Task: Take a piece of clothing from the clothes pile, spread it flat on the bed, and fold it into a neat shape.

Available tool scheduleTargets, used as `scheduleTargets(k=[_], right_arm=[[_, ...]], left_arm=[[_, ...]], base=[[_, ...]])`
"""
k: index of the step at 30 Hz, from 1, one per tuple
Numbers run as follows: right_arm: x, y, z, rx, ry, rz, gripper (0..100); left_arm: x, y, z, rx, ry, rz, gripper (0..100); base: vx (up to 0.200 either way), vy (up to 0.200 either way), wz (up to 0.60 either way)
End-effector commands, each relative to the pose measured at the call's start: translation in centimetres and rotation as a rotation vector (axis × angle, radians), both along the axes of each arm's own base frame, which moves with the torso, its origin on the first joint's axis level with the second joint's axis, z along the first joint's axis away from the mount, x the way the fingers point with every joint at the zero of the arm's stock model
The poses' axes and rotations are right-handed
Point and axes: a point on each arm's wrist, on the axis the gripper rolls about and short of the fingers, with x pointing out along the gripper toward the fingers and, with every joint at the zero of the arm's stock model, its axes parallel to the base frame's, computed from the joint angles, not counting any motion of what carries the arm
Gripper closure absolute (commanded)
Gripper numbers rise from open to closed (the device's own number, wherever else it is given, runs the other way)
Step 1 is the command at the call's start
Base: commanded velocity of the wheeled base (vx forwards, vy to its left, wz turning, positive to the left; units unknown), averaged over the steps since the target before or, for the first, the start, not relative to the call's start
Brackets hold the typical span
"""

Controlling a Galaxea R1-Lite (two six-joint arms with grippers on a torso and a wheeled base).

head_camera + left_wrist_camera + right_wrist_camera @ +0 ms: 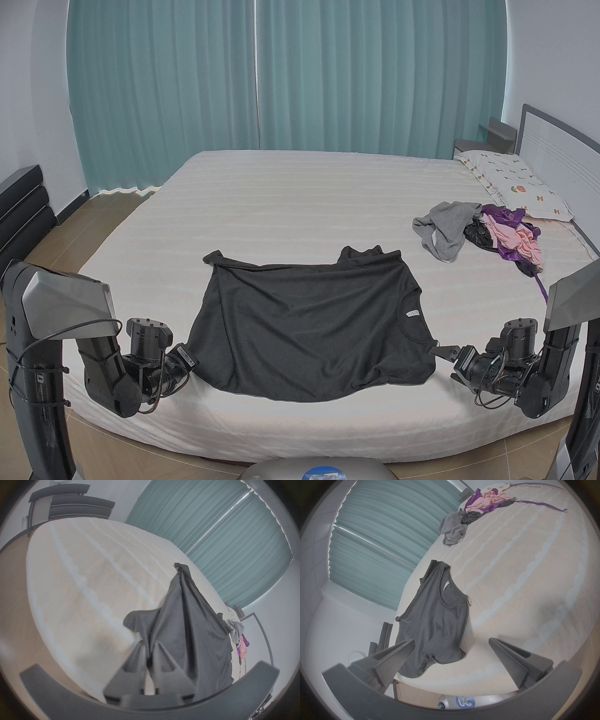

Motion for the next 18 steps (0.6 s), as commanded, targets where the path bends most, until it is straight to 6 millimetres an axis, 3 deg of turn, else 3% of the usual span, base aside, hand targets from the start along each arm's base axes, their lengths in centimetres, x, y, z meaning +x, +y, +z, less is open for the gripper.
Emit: scheduleTargets(k=[1,10,16,17,18], right_arm=[[0.4,0.2,-1.1,-0.007,0.013,0.009,0],[2.9,0.9,-3.0,-0.012,-0.01,0.023,0],[4.6,1.3,-3.3,-0.01,-0.04,0.029,0],[4.8,1.4,-3.4,-0.014,-0.039,0.033,100],[5.0,1.4,-3.4,-0.02,-0.044,0.037,100]], left_arm=[[-1.3,0.8,0.9,0.019,0.007,0.021,100],[-1.3,1.2,1.4,0.017,-0.006,0.035,100],[-1.2,1.4,1.3,0.015,-0.005,0.042,100],[-1.2,1.4,1.2,0.015,-0.001,0.041,100],[-1.2,1.4,1.2,0.015,-0.001,0.041,100]], base=[[0.0,0.0,0.0],[0.0,0.0,0.0],[0.0,0.0,0.0],[0.0,0.0,0.0],[0.0,0.0,0.0]])
